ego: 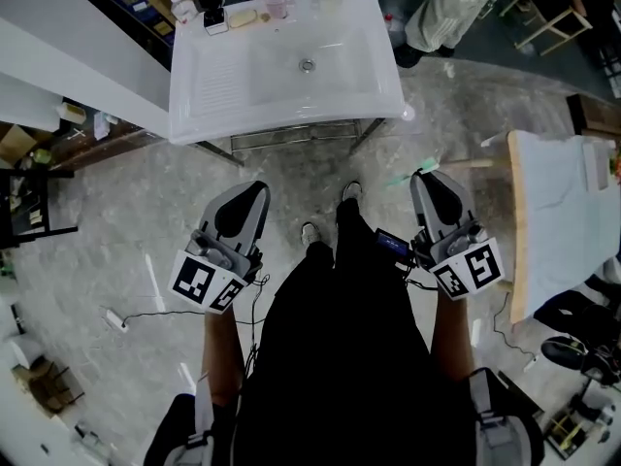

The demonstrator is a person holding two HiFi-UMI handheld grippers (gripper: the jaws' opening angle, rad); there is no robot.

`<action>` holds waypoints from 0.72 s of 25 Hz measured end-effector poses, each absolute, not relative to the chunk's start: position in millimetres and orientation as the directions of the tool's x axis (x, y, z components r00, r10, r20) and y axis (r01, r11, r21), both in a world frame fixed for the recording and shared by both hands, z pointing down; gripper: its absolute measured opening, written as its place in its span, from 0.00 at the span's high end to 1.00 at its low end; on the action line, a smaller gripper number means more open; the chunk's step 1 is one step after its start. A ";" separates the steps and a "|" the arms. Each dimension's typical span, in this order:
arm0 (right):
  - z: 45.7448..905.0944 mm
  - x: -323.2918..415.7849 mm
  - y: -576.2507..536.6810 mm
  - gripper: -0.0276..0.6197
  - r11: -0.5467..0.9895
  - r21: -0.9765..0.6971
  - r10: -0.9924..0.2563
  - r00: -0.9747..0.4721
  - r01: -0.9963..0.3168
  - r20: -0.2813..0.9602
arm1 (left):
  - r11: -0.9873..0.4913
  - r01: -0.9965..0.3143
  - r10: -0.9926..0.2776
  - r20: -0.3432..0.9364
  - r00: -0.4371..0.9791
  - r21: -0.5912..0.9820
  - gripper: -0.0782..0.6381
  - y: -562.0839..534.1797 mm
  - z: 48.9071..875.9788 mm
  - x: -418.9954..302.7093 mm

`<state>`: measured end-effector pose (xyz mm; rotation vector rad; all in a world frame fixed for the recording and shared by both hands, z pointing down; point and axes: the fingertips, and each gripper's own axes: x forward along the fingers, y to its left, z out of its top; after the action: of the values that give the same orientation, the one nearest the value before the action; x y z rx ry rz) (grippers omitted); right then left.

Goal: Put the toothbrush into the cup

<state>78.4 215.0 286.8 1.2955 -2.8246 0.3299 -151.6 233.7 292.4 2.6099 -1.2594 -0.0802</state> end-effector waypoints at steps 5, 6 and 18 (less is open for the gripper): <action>290.3 74.6 185.5 0.90 0.641 -0.183 -0.741 -0.663 -0.745 0.107 | -0.587 -0.772 -0.784 0.066 0.617 0.245 0.88 211.7 295.4 -155.4; 290.8 74.7 178.5 0.90 0.645 -0.183 -0.738 -0.667 -0.742 0.104 | -0.582 -0.775 -0.787 0.069 0.613 0.246 0.88 205.9 296.5 -154.9; 293.4 108.8 66.7 0.90 0.669 -0.217 -0.717 -0.695 -0.711 0.064 | -0.566 -0.796 -0.798 0.099 0.594 0.215 0.88 103.9 283.6 -110.0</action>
<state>108.8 66.7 293.4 1.2374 -2.8944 0.3585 -110.0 103.9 283.6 2.5873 -1.3165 -0.0131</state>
